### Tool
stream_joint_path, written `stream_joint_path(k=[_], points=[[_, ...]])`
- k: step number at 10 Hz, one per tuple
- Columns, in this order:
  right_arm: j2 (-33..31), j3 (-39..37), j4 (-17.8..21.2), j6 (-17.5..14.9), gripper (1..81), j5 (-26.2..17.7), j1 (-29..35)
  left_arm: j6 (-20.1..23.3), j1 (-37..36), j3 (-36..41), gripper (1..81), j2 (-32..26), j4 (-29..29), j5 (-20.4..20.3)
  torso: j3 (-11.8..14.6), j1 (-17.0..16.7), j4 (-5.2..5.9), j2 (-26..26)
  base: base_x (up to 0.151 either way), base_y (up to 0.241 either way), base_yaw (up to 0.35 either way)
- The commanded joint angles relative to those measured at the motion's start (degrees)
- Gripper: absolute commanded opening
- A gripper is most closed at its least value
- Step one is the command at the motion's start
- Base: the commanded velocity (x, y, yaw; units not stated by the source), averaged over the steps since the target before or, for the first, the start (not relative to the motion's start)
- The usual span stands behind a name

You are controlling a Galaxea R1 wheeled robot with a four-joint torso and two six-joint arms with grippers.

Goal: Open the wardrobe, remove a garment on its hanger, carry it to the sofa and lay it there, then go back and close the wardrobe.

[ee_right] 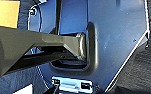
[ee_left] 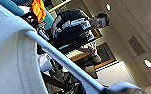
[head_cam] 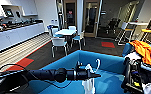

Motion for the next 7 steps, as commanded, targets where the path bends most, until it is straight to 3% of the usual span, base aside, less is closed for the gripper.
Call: stream_joint_path(k=[1, 7], points=[[-0.4, 0.3, -0.8, -0.1, 81.1, -3.4, 0.3, 0.2, -9.2, 2.1, 1.0, 0.4, 0.7, -2.2, 0.0, 0.0, 0.0, 0.0, 0.134, 0.0, 0.0], [-0.4, 0.3, -0.8, -0.1, 81.1, -3.4, 0.3, 0.2, -9.2, 2.1, 1.0, 0.6, 0.7, -2.2, 0.0, 0.0, 0.0, 0.0, 0.082, 0.0, 0.0]])
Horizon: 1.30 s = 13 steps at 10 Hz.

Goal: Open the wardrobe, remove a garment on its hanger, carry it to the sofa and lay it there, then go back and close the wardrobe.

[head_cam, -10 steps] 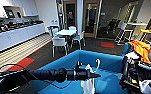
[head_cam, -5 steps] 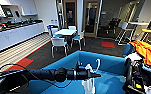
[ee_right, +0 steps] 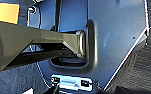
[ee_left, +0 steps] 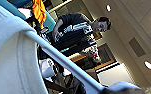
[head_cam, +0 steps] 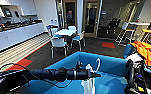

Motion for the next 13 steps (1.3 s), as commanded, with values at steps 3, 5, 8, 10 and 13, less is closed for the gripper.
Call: stream_joint_path(k=[3, 5, 8, 10, 13], points=[[-0.4, 0.3, -0.7, -0.2, 81.1, -3.3, 0.7, 0.2, -8.9, 2.1, 1.0, 0.6, 0.7, -2.1, 0.0, 0.0, 0.0, 0.0, 0.044, 0.0, 0.0], [-0.4, 0.3, -0.7, -0.2, 81.1, -3.3, 0.7, 0.4, -8.6, 2.1, 1.0, 0.7, 0.7, -2.1, 0.0, 0.1, 0.0, 0.0, 0.0, 0.0, 0.0], [-0.4, 0.3, -0.6, -0.2, 81.1, -3.2, 0.7, 0.3, -8.6, 0.8, 1.0, 1.1, 1.6, -2.1, 0.0, 0.0, 2.77, 0.0, 0.0, 0.0, 0.0], [-0.4, 0.3, -0.5, -0.1, 81.1, -3.2, 0.9, 0.2, -9.5, -2.5, 1.0, 2.5, 1.4, -2.1, 0.0, 0.0, 1.79, 0.0, 0.0, 0.0, 0.0], [-0.4, 0.3, -0.3, -0.1, 81.1, -3.3, 1.4, -0.2, -14.8, -9.9, 1.0, 8.5, 0.6, -2.1, 0.0, 0.0, 1.98, 0.0, 0.0, 0.0, 0.0]])
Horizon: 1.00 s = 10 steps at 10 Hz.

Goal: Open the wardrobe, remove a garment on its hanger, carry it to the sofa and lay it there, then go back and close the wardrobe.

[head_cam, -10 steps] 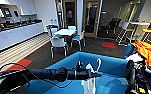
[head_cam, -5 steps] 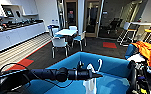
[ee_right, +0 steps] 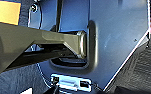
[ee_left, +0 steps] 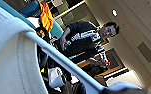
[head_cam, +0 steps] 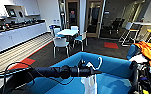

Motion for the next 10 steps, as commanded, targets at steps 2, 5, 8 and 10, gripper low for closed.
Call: stream_joint_path(k=[2, 5, 8, 10], points=[[-0.2, 0.3, -0.1, -0.1, 81.1, -3.2, 1.7, -0.4, -17.8, -8.9, 1.0, 9.1, -1.3, -1.0, 0.0, 0.0, 0.0, 0.0, 0.0, 0.0, 0.0], [0.1, 0.3, 0.0, -0.1, 81.1, -3.2, 2.0, -0.5, -22.4, -18.2, 1.0, 16.7, -3.2, 0.5, 0.0, 0.0, 0.0, 0.0, 0.0, 0.0, 0.0], [0.5, 0.3, -0.1, -0.1, 81.1, -3.2, 2.2, -0.5, -24.6, -30.9, 1.0, 25.5, -3.6, 3.8, 0.0, 0.0, 0.0, 0.0, 0.0, 0.0, 0.0], [0.5, 0.3, -0.1, -0.1, 81.1, -3.2, 2.2, -0.5, -24.6, -36.7, 1.0, 30.1, -3.3, 4.1, 0.0, 0.0, 0.0, 0.0, 0.0, 0.0, 0.0]])
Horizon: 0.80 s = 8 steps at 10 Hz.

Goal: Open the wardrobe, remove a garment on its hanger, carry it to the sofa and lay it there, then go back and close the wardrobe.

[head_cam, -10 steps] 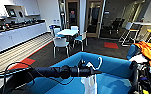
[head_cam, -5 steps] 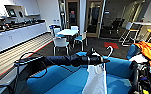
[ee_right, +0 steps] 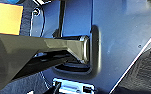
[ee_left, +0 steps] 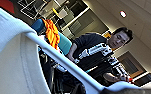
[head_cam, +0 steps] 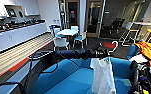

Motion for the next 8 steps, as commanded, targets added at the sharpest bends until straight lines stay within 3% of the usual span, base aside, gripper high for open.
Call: stream_joint_path(k=[1, 8], points=[[0.1, 0.4, -0.4, -0.1, 81.1, -3.2, 1.1, 0.7, -11.8, -9.3, 1.0, 8.6, 0.1, 1.0, 0.0, 0.0, 0.0, 0.0, 0.0, 0.0, 0.0], [0.4, 0.4, -0.7, -0.1, 81.1, -3.1, 1.0, 1.1, -11.4, -26.8, 1.0, 8.7, 2.2, 5.4, 0.0, 0.0, 0.0, 0.0, 0.0, 0.0, 0.0]])
